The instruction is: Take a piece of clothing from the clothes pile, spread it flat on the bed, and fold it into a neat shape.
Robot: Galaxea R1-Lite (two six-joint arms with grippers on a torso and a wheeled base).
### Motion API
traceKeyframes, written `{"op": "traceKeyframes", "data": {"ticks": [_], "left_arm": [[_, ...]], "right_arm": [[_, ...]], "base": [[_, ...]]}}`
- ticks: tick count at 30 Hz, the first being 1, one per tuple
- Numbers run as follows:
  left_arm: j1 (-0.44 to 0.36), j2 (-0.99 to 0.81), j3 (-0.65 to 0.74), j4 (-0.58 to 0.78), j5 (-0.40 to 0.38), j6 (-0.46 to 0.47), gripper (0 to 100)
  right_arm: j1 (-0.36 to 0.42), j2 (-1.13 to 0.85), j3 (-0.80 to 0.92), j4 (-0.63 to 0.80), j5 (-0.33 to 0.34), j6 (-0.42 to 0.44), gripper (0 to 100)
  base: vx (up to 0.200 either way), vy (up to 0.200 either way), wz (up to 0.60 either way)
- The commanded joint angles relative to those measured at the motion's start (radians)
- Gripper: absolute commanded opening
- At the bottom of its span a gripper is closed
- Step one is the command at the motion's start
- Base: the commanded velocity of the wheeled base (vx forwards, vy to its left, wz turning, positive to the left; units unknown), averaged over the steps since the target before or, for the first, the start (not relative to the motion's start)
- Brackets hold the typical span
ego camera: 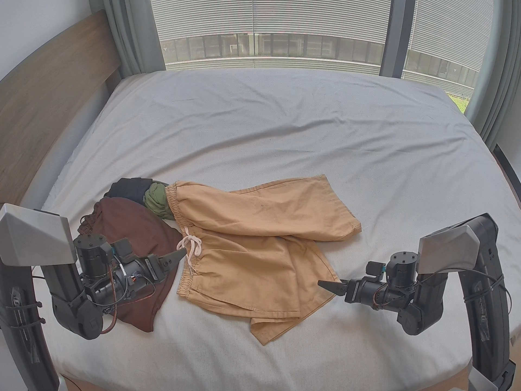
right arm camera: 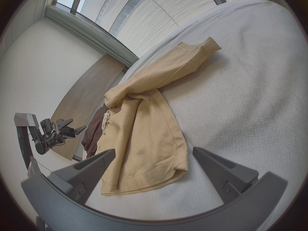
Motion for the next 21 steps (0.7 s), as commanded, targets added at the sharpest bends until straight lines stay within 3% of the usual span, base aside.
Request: {"op": "traceKeyframes", "data": {"ticks": [1,4,5,14,21], "left_arm": [[-0.001,0.002,0.000,-0.001,0.000,-0.001,100],[-0.001,0.002,0.002,-0.001,0.000,-0.001,100],[-0.001,0.002,0.000,-0.001,0.000,-0.001,100],[0.000,0.018,-0.001,-0.002,0.000,0.001,100],[-0.001,0.018,0.000,-0.001,0.000,0.001,100]], "right_arm": [[0.009,0.020,-0.003,0.001,-0.002,0.002,100],[0.007,0.024,-0.003,0.001,-0.002,0.003,100],[0.007,0.024,-0.001,-0.001,-0.002,0.003,0],[0.001,0.009,0.011,-0.001,-0.002,0.003,0],[-0.076,-0.057,0.008,0.002,-0.003,0.000,0]], "base": [[0.000,0.000,0.00],[0.000,0.000,0.00],[0.000,0.000,0.00],[0.000,0.000,0.00],[0.000,0.000,0.00]]}}
